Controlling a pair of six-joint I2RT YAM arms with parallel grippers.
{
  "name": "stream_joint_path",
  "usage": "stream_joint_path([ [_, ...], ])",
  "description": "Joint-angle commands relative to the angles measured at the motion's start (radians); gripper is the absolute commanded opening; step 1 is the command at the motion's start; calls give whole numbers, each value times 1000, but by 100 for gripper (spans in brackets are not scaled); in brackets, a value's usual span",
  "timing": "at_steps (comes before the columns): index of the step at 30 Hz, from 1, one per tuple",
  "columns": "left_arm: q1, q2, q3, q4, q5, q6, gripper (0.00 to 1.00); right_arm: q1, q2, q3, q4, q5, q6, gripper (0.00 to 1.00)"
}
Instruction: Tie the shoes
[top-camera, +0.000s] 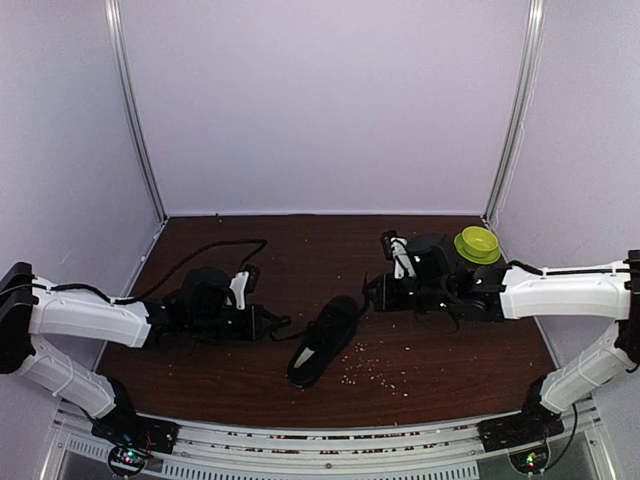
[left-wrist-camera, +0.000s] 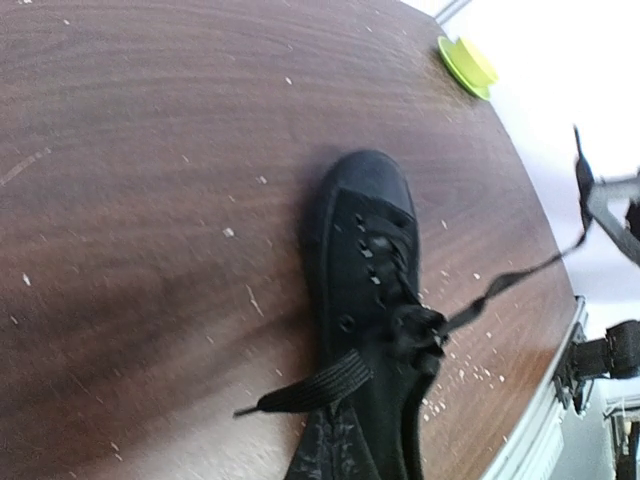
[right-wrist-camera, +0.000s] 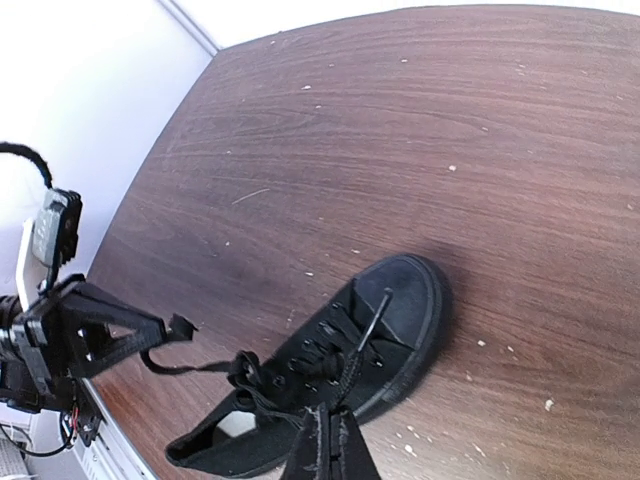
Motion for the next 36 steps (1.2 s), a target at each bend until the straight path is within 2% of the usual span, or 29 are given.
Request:
stream_joint_path([
  [1, 58, 33, 70, 22, 18, 72, 0, 9, -83, -78, 44, 56, 38, 0],
  [8, 163, 121, 237, 5, 126, 183, 0, 107, -185, -68, 80, 46, -61, 0],
  [12, 188, 225, 414, -70, 284, 320, 0, 204, -170, -9, 87, 51, -139, 0],
  [16, 189, 294, 509, -129, 369, 420, 0, 305, -62, 99, 87, 40, -202, 0],
  [21, 191, 341, 592, -221, 456, 524, 0, 418, 171, 294, 79, 1, -251, 0],
  [22, 191, 343, 599, -230, 467, 535, 0, 435, 207, 350, 39, 4, -267, 4],
  [23, 190, 344, 603, -237, 475, 544, 0, 448, 265, 431, -14, 12, -285, 27],
  [25, 191, 341, 606, -243, 486, 556, 0, 464, 309, 503, -82, 39, -294, 53],
  [28, 191, 334, 602, -237, 497, 561, 0, 453, 258, 443, -34, 70, -258, 80],
  [30, 191, 331, 599, -227, 512, 559, 0, 411, 197, 370, 8, 77, -220, 89],
  [36, 189, 322, 582, -164, 577, 526, 0, 217, 39, 134, 80, 51, -93, 91],
])
